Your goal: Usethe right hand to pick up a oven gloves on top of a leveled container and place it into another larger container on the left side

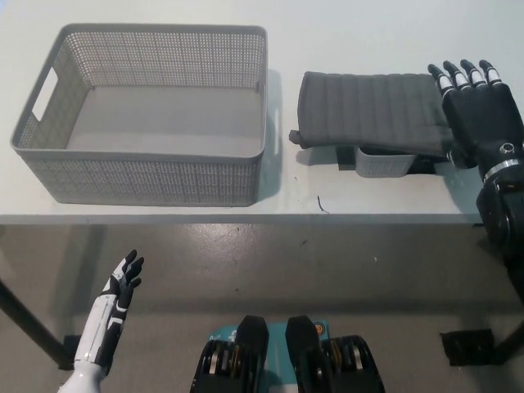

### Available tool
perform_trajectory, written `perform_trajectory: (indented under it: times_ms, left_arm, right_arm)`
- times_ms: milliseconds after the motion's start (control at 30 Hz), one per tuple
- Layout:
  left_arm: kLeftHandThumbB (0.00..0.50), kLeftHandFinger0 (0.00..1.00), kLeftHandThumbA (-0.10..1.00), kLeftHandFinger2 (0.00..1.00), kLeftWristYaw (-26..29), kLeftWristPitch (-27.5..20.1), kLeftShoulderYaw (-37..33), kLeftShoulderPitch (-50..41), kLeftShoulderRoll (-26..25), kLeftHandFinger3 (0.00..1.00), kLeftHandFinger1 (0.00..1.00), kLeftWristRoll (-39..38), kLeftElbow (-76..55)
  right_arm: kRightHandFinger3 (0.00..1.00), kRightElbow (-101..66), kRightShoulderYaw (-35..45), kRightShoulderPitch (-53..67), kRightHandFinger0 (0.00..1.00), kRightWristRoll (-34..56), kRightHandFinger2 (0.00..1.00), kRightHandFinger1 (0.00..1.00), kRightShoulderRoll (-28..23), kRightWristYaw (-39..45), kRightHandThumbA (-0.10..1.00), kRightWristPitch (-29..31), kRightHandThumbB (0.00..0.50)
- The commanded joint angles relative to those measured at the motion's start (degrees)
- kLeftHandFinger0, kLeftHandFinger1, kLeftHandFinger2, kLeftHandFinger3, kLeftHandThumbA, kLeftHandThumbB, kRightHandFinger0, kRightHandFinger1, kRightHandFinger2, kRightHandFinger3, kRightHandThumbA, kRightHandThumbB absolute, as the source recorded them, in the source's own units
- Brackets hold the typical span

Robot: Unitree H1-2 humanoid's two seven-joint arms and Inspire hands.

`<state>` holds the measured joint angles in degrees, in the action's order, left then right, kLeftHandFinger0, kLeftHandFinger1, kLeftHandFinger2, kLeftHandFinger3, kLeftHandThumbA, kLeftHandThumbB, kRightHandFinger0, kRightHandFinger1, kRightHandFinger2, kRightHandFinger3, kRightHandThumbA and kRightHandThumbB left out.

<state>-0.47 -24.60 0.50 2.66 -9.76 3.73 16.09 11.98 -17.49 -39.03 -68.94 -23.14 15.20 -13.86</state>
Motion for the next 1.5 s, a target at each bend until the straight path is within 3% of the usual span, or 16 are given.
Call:
perform_trajectory:
  times_ms: [0, 667, 833, 933, 967, 1000, 1033, 1067, 1100, 1133, 1167, 1233, 1300, 1333, 1400, 1467]
  left_arm:
    - [0.5, 1.0, 1.0, 1.0, -0.6, -2.3, 0.2, 0.5, -1.5, 1.0, 1.0, -0.7, -0.3]
    - [0.5, 1.0, 1.0, 1.0, -0.9, -2.3, 0.2, 0.3, -1.2, 1.0, 1.0, -0.5, -0.1]
    - [0.5, 1.0, 1.0, 1.0, -1.1, -2.3, 0.0, 0.2, -1.1, 1.0, 1.0, -0.4, 0.1]
    - [0.5, 1.0, 1.0, 1.0, -0.6, -2.3, -0.3, 0.1, -0.9, 1.0, 1.0, 0.2, 0.1]
    - [0.5, 1.0, 1.0, 1.0, -0.7, -2.3, -0.2, 0.0, -0.9, 1.0, 1.0, 0.0, 0.0]
    - [0.5, 1.0, 1.0, 1.0, -1.0, -2.3, -0.2, 0.0, -0.8, 1.0, 1.0, -0.3, 0.0]
    - [0.5, 1.0, 1.0, 1.0, -1.2, -2.3, -0.2, 0.1, -0.7, 1.0, 1.0, -0.7, 0.0]
    - [0.5, 1.0, 1.0, 1.0, -1.1, -2.3, -0.1, 0.1, -0.7, 1.0, 1.0, -0.6, 0.0]
    - [0.5, 1.0, 1.0, 1.0, -1.1, -2.3, -0.1, 0.1, -0.6, 1.0, 1.0, -0.7, 0.0]
    - [0.5, 1.0, 1.0, 1.0, -1.1, -2.3, -0.1, 0.1, -0.6, 1.0, 1.0, -0.8, 0.0]
    - [0.5, 1.0, 1.0, 1.0, -1.4, -2.3, 0.2, 0.1, -0.5, 1.0, 1.0, -1.5, 0.1]
    - [0.5, 1.0, 1.0, 1.0, -1.5, -2.3, 0.2, 0.0, -0.6, 1.0, 1.0, -1.6, 0.0]
    - [0.5, 1.0, 1.0, 1.0, -1.7, -2.3, 0.3, 0.6, -1.1, 1.0, 1.0, -1.7, 0.0]
    - [0.5, 1.0, 1.0, 1.0, -1.3, -2.3, 0.3, 0.8, -1.0, 1.0, 1.0, -1.2, 0.0]
    - [0.5, 1.0, 1.0, 1.0, -1.2, -2.3, 0.2, 0.7, -1.3, 1.0, 1.0, -0.5, -0.1]
    - [0.5, 1.0, 1.0, 1.0, -1.5, -2.3, -0.1, 0.7, -1.4, 1.0, 1.0, -0.5, 0.0]
  right_arm:
    - [1.0, -0.3, -0.3, -3.8, 1.0, -0.3, 1.0, 1.0, -1.5, 2.3, 1.0, -1.6, 0.5]
    - [1.0, 6.7, -0.8, -6.7, 1.0, 5.6, 1.0, 1.0, 1.2, 2.7, 1.0, 0.2, 0.5]
    - [1.0, 18.1, -0.8, -10.1, 1.0, 7.1, 1.0, 1.0, 3.6, -6.6, 1.0, 2.0, 0.5]
    - [1.0, 31.4, -0.4, -13.5, 1.0, 8.6, 1.0, 1.0, 6.3, -18.1, 0.99, 4.3, 0.495]
    - [1.0, 34.7, -0.5, -14.2, 1.0, 8.5, 1.0, 1.0, 6.8, -22.4, 0.92, 4.8, 0.486]
    - [1.0, 37.9, -0.4, -14.8, 1.0, 8.3, 1.0, 1.0, 7.4, -27.3, 0.73, 4.8, 0.442]
    - [1.0, 41.0, -0.3, -15.4, 1.0, 8.2, 1.0, 1.0, 8.1, -32.3, 0.67, 4.7, 0.45]
    - [1.0, 44.7, -1.4, -16.1, 1.0, 6.9, 0.99, 0.98, 8.3, -38.7, 0.41, 4.7, 0.396]
    - [0.73, 47.6, -2.7, -16.8, 0.68, 5.7, 0.64, 0.61, 8.2, -42.9, 0.15, 4.8, 0.345]
    - [0.58, 48.7, -3.1, -17.0, 0.44, 5.5, 0.47, 0.41, 8.1, -44.0, -0.04, 5.0, 0.328]
    - [0.28, 51.7, -3.4, -17.2, 0.02, 5.7, 0.19, 0.02, 7.8, -50.1, -0.1, 7.2, 0.307]
    - [0.21, 52.5, -3.5, -17.1, 0.0, 5.9, 0.15, 0.0, 7.4, -52.2, -0.1, 8.3, 0.246]
    - [0.11, 53.0, -2.9, -17.4, 0.0, 7.0, 0.32, 0.03, 7.0, -54.9, -0.1, 10.7, 0.211]
    - [0.12, 51.8, -2.3, -17.2, 0.0, 7.5, 0.51, 0.11, 6.8, -54.4, -0.1, 11.4, 0.201]
    - [0.17, 50.6, -1.8, -17.0, 0.0, 8.3, 0.63, 0.19, 6.7, -53.9, -0.1, 12.4, 0.201]
    - [0.34, 49.1, -1.2, -16.9, 0.0, 9.2, 0.71, 0.28, 6.4, -53.8, -0.1, 14.1, 0.182]
